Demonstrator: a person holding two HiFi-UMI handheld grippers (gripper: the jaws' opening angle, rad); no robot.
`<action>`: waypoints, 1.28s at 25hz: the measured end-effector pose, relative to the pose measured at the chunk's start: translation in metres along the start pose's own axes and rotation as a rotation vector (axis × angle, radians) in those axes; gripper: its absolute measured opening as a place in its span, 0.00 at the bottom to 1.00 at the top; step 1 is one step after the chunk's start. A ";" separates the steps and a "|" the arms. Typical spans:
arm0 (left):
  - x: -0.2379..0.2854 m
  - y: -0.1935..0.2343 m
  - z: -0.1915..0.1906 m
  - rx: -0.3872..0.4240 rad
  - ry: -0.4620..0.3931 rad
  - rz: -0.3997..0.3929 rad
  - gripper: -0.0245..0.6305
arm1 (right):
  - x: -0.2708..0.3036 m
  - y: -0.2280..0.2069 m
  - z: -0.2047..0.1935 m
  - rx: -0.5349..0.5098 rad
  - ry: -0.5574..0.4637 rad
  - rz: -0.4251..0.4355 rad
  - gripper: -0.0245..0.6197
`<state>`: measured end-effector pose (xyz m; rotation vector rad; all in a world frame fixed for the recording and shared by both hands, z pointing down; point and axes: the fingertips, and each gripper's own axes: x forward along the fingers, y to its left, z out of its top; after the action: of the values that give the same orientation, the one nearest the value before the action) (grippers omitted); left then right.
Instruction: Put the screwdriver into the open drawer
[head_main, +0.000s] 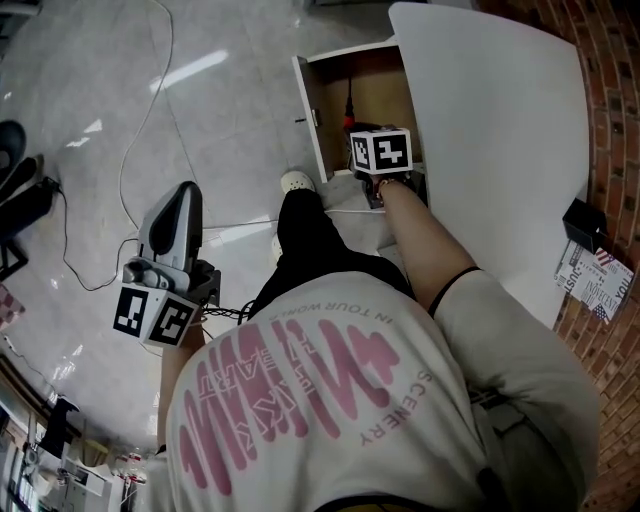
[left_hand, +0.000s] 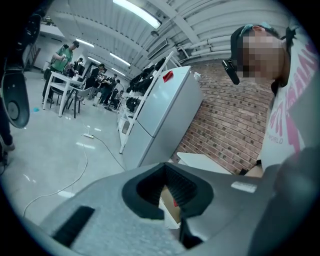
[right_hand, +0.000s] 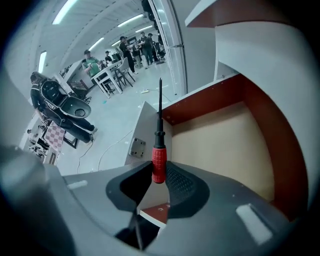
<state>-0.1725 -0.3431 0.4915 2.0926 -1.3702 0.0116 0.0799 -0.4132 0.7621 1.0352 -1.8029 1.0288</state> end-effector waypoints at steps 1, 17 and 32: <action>0.002 0.001 -0.001 -0.004 0.004 0.007 0.04 | 0.005 -0.001 -0.002 -0.003 0.019 0.000 0.19; 0.021 0.028 0.009 -0.051 0.018 0.096 0.04 | 0.068 -0.026 -0.029 0.053 0.260 -0.032 0.19; 0.039 0.045 -0.002 -0.072 0.073 0.126 0.04 | 0.098 -0.039 -0.052 0.123 0.395 -0.031 0.19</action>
<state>-0.1912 -0.3862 0.5286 1.9255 -1.4348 0.0891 0.0938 -0.4048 0.8781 0.8561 -1.4143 1.2405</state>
